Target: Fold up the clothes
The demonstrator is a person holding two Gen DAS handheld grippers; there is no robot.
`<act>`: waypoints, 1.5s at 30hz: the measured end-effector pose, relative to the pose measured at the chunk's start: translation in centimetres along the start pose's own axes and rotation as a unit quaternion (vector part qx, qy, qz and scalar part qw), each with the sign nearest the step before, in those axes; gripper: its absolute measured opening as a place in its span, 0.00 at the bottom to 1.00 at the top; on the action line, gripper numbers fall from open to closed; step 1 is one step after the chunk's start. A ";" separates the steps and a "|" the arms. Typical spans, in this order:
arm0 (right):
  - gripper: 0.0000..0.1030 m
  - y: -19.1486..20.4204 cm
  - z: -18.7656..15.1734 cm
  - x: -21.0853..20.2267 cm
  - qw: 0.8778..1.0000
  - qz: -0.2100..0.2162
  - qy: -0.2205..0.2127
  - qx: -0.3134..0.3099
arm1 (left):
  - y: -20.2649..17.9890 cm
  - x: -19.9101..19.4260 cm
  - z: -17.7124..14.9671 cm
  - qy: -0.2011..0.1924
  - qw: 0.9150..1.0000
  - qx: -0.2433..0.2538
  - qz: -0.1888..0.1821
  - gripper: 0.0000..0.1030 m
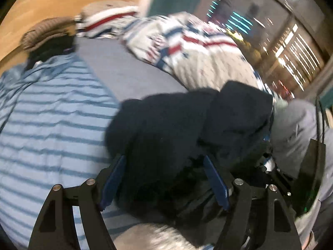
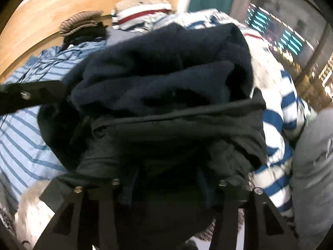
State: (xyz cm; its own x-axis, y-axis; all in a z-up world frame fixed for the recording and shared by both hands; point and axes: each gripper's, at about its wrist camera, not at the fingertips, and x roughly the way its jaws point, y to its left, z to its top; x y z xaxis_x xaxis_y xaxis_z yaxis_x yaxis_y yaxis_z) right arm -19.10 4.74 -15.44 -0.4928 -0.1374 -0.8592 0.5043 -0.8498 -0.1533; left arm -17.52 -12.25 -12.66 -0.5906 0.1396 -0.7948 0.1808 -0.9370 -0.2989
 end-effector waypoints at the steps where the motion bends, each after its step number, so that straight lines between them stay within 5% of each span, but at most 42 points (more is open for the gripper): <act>1: 0.46 -0.8 -0.4 0.1 1.000 -0.002 0.008 0.008 | -0.7 0.6 0.2 0.003 1.000 0.010 0.000 0.75; 5: 0.42 -4.0 -2.8 0.7 0.998 -0.009 0.045 0.051 | -2.7 2.8 0.9 0.005 0.999 0.017 0.032 0.69; 6: 0.42 -4.6 -3.5 1.0 0.996 -0.007 0.056 0.063 | -2.2 3.0 1.2 -0.001 0.999 -0.007 0.036 0.60; 7: 0.42 -5.2 -4.1 1.2 0.995 -0.003 0.068 0.075 | -1.7 3.2 1.5 -0.006 0.999 -0.031 0.041 0.35; 8: 0.42 -5.8 -4.7 1.4 0.993 0.001 0.079 0.087 | -0.6 3.2 1.6 -0.008 0.997 -0.064 0.043 0.23; 11: 0.42 -6.6 -4.9 0.9 0.989 0.023 0.094 0.110 | 3.3 2.6 1.4 -0.014 0.986 -0.163 0.029 0.14; 15: 0.42 -6.1 -2.5 -2.5 0.986 0.084 0.051 0.133 | 8.9 2.4 -0.2 0.016 0.966 -0.252 0.054 0.13; 19: 0.46 -4.2 0.7 -6.8 0.987 0.106 -0.030 0.112 | 12.2 2.1 -2.2 0.038 0.953 -0.300 0.036 0.13; 22: 0.65 -2.2 2.8 -9.2 0.988 0.101 -0.077 0.084 | 13.4 1.6 -3.5 0.039 0.943 -0.329 0.013 0.13; 25: 0.85 0.1 4.8 -9.1 0.990 0.099 -0.080 0.062 | 13.3 1.2 -3.8 0.038 0.944 -0.329 0.011 0.12; 30: 0.80 3.2 7.4 -4.6 0.992 0.112 -0.036 0.050 | 13.1 0.9 -4.9 0.042 0.946 -0.322 0.005 0.13; 32: 0.42 4.3 8.0 -2.3 0.991 0.117 -0.021 0.055 | 13.5 0.9 -5.9 0.046 0.944 -0.326 0.006 0.13; 35: 0.27 7.1 9.4 0.0 0.991 0.130 -0.010 0.038 | 14.9 0.4 -7.7 0.042 0.931 -0.362 -0.001 0.13; 39: 0.26 13.4 11.1 -1.3 0.982 0.177 -0.045 -0.050 | 17.2 -1.1 -9.4 0.030 0.911 -0.412 0.007 0.12; 42: 0.29 14.5 10.6 -2.5 0.975 0.200 -0.058 -0.072 | 19.0 -2.3 -10.9 0.026 0.892 -0.451 0.021 0.13; 44: 0.51 14.6 10.0 -3.2 0.972 0.210 -0.065 -0.080 | 20.0 -2.7 -11.8 0.028 0.880 -0.474 0.025 0.13; 45: 0.54 14.7 9.7 -3.6 0.971 0.214 -0.068 -0.084 | 20.5 -3.1 -12.5 0.030 0.870 -0.490 0.037 0.13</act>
State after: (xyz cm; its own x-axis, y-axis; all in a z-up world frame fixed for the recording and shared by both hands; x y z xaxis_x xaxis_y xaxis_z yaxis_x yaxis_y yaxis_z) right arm -16.85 -12.20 -9.88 -0.2951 -0.5353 -0.7914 0.7864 -0.6065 0.1170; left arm -2.19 -27.89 -22.94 -0.5120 0.1345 -0.8484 0.8180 -0.2251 -0.5293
